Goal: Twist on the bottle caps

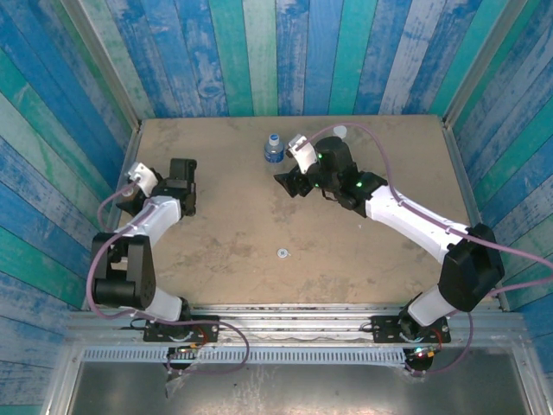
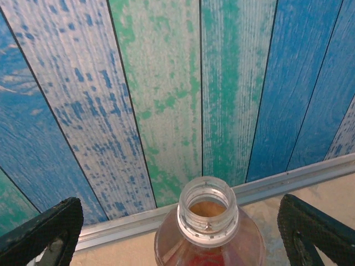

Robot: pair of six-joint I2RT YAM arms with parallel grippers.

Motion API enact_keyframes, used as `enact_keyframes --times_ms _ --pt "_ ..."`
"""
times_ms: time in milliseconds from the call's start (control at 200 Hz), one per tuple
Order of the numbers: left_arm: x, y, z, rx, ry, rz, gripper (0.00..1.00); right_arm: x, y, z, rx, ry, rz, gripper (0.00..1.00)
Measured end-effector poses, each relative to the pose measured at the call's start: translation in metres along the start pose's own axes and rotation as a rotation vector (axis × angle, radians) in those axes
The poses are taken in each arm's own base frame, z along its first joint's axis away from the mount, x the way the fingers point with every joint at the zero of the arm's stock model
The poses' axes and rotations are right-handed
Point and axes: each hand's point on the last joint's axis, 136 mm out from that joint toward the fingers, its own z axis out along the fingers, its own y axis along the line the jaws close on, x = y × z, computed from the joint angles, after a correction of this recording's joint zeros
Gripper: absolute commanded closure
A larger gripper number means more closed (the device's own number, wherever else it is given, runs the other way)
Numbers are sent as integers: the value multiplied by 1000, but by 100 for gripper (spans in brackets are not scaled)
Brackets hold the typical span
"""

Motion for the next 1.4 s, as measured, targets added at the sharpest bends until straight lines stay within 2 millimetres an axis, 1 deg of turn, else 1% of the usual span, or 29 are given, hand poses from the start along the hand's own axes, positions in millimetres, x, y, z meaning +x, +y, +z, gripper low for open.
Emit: enact_keyframes --times_ms 340,526,591,731,801,906,941,981,1056,1096,1267,1347,1397 --pt "28 -7 22 43 132 -4 6 0 1 0 -1 0 0 16" --pt "43 -15 28 74 185 11 5 1 1 0 -3 4 -1 16" --pt "48 -17 29 82 199 21 0 2 2 0 -5 7 -1 16" --pt "59 -21 31 98 224 35 11 3 3 0 -7 13 -1 16" --pt "62 -21 32 104 230 39 22 4 3 0 -6 15 -1 16" --pt "65 -21 32 114 233 37 34 4 3 1 -7 17 0 16" --pt "64 -23 32 120 232 32 36 4 3 1 -7 17 0 16" --pt "64 -25 32 129 230 28 40 5 3 2 -7 19 0 16" --pt "65 -26 32 140 224 17 42 7 3 3 -7 23 1 16" --pt "65 -27 32 145 221 13 45 8 3 4 -8 27 1 16" --pt "65 -29 31 171 210 12 45 12 3 8 -9 39 3 16" --pt "65 -34 25 197 209 27 44 14 3 10 -10 44 4 16" --pt "66 -40 18 225 207 48 43 15 3 11 -11 48 5 16"
